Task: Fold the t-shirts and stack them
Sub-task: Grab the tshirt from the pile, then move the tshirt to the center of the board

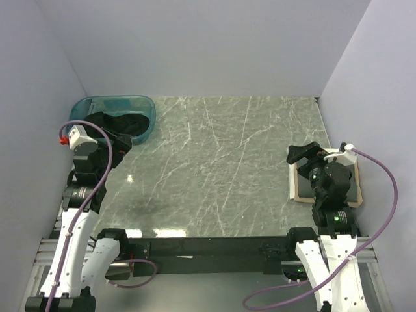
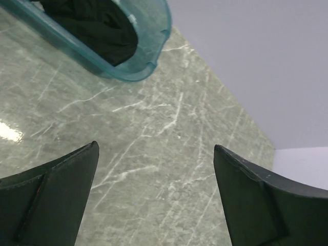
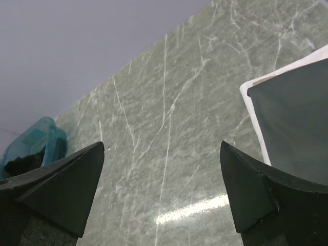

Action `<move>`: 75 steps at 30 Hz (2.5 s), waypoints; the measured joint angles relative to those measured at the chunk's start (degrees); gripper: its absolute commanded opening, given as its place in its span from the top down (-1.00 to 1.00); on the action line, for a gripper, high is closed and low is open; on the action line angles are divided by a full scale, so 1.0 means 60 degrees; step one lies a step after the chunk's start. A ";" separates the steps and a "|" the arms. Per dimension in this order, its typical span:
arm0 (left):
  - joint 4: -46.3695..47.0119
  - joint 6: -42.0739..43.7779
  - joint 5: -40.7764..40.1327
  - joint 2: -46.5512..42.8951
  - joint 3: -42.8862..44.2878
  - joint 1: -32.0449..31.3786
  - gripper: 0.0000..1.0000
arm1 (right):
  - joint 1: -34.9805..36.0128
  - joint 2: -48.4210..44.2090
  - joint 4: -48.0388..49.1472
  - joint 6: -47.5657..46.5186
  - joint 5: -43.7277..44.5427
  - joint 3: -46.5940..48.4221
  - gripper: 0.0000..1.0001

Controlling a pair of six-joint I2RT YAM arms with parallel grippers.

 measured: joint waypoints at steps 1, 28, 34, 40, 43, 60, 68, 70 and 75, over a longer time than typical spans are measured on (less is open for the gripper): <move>0.0004 -0.0007 -0.0058 0.0124 0.0000 0.0000 -0.99 | 0.0000 0.0040 0.0015 -0.0036 -0.0102 0.0000 -1.00; -0.2116 0.0157 -0.2273 0.8845 0.5519 0.2375 -0.99 | 0.0000 0.0590 0.0423 -0.0820 -0.0568 -0.0882 -1.00; -0.1985 0.0550 -0.1668 1.0710 0.6994 0.2335 -0.99 | 0.0000 0.1060 0.0619 -0.0856 -0.0885 -0.0925 -0.98; -0.2087 0.0984 -0.2073 1.2324 0.9242 0.2317 -0.99 | 0.0000 0.1122 0.0878 -0.0863 -0.1020 -0.1005 -0.98; -0.2240 0.1169 -0.2299 1.3089 1.0120 0.2317 -0.99 | 0.0000 0.1096 0.0911 -0.0863 -0.0936 -0.1038 -0.98; -0.3432 0.1282 -0.1730 1.3733 1.1511 0.2259 0.99 | 0.0000 0.1169 0.0911 -0.0849 -0.0073 -0.1064 -0.91; -0.1789 0.1636 -0.1198 0.9133 1.1045 0.0182 0.99 | 0.0000 0.0306 0.0925 -0.0845 -0.0386 -0.1115 -0.88; -0.0940 0.1763 -0.0696 0.7916 1.0652 -0.0954 0.99 | 0.0000 0.0007 0.0987 -0.0845 -0.0433 -0.1235 -0.87; 0.1333 0.1774 0.1377 0.5574 0.9679 -0.3115 0.99 | 0.0000 -0.0769 0.1140 -0.0845 -0.0565 -0.1486 -0.86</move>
